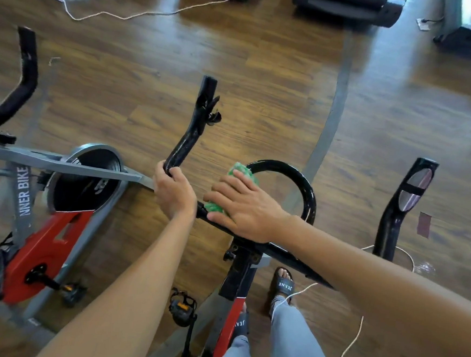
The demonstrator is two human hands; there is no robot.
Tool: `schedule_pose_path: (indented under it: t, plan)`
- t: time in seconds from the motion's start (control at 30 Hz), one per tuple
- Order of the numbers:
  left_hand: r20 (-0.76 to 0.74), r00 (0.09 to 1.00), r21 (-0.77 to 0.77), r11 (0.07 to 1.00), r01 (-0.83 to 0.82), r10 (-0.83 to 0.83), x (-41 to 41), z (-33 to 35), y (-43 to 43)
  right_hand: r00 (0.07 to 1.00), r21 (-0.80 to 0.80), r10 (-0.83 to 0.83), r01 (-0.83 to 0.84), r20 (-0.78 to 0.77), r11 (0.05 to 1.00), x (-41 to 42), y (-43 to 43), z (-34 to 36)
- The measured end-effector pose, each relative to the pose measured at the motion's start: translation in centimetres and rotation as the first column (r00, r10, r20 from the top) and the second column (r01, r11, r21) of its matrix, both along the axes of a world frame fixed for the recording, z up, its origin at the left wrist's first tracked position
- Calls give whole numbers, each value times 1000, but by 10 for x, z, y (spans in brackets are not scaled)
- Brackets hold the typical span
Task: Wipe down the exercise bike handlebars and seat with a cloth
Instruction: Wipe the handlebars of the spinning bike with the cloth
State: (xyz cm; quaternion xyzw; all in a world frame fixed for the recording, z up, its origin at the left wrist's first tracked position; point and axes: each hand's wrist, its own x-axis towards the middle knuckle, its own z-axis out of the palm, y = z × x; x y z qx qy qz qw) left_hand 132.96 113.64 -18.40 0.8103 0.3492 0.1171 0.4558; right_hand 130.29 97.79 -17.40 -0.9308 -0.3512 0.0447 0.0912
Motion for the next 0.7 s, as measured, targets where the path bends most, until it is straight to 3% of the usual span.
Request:
schedule_pose_path:
  t: [0.03, 0.17, 0.27, 0.37, 0.5, 0.6, 0.7]
  plan:
    - [2, 1000, -4, 1000, -8, 8, 1, -1, 0, 999, -18, 34, -34, 1, 999, 6, -4, 1]
    - [-11, 1000, -14, 1000, -25, 25, 2, -3, 0, 992, 0, -124, 124, 22, 992, 9, -1, 1]
    - [-11, 1000, -9, 1000, -18, 18, 1, -3, 0, 998, -6, 40, -40, 47, 999, 2, 2, -6]
    - [-28, 999, -11, 1000, -20, 19, 2, -2, -1, 989, 27, -135, 133, 67, 991, 15, -2, -1]
    - [-16, 1000, -7, 1000, -6, 6, 0, 0, 0, 997, -19, 8, -7, 80, 1000, 10, 1, -5]
    - [-18, 1000, -19, 1000, 10, -11, -2, -1, 2, 956, -40, -292, 293, 18, 955, 31, -18, 13]
    - [-7, 1000, -28, 1000, 10, -10, -2, -1, 2, 742, 16, -667, 669, -59, 743, 28, -45, 23]
